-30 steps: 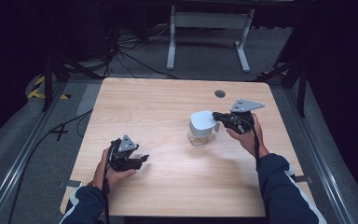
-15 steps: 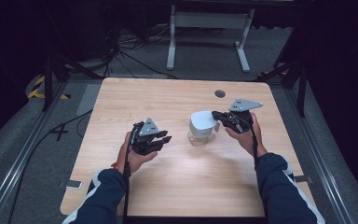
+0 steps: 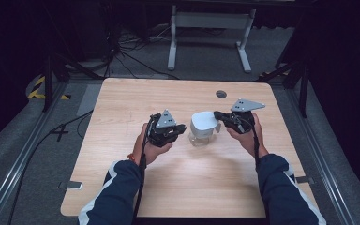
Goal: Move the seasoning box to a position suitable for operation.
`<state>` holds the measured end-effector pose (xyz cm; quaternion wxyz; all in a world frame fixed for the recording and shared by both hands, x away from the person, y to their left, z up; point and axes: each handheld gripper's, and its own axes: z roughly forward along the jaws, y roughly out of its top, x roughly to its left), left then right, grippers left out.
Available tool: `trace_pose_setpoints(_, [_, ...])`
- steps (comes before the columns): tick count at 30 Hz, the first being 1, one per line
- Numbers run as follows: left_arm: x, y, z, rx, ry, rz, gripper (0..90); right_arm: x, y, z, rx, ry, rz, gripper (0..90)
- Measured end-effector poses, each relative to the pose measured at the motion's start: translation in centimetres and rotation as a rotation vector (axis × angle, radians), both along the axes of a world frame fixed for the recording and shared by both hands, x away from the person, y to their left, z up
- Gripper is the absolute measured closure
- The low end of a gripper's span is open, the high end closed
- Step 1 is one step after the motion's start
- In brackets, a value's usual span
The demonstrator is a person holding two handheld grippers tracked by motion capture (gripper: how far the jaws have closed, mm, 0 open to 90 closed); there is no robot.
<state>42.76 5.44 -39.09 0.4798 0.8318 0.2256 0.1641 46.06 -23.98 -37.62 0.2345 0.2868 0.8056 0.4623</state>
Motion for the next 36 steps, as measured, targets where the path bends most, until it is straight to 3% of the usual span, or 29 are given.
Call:
trace_pose_setpoints(2, [0.0, -0.3, -0.2, 0.0, 0.016, -0.003, 89.7, 0.0, 0.0, 0.0, 0.001, 0.003, 0.0, 90.0])
trace_pose_setpoints(7, [0.4, -0.6, -0.4, 0.006, -0.002, -0.008, 89.9, 0.0, 0.0, 0.0, 0.006, 0.003, 0.0, 90.0])
trace_pose_setpoints(15, [0.9, -1.2, -0.1, -0.014, 0.013, -0.002, 89.8, 0.1, -0.1, -0.1, 0.014, 0.0, -0.002, 90.0])
trace_pose_setpoints(26, [1.0, -2.2, -0.1, -0.009, 0.01, -0.012, 89.7, 0.1, -0.2, -0.2, 0.024, 0.0, -0.019, 90.0])
trace_pose_setpoints(28, [1.0, -2.2, 0.0, 0.007, -0.002, -0.009, 89.7, 0.1, -0.2, -0.2, 0.024, 0.0, -0.025, 90.0])
trace_pose_setpoints(29, [1.0, -2.2, -0.1, 0.001, 0.013, -0.013, 89.7, 0.2, -0.2, -0.2, 0.026, 0.001, -0.029, 90.0])
trace_pose_setpoints(31, [1.1, -2.2, -0.1, 0.017, -0.005, -0.019, 89.7, 0.2, -0.2, -0.2, 0.029, 0.001, -0.03, 90.0])
trace_pose_setpoints(36, [1.1, -2.6, -0.1, 0.002, 0.005, -0.017, 89.6, 0.2, -0.2, -0.2, 0.024, -0.001, -0.031, 90.0])
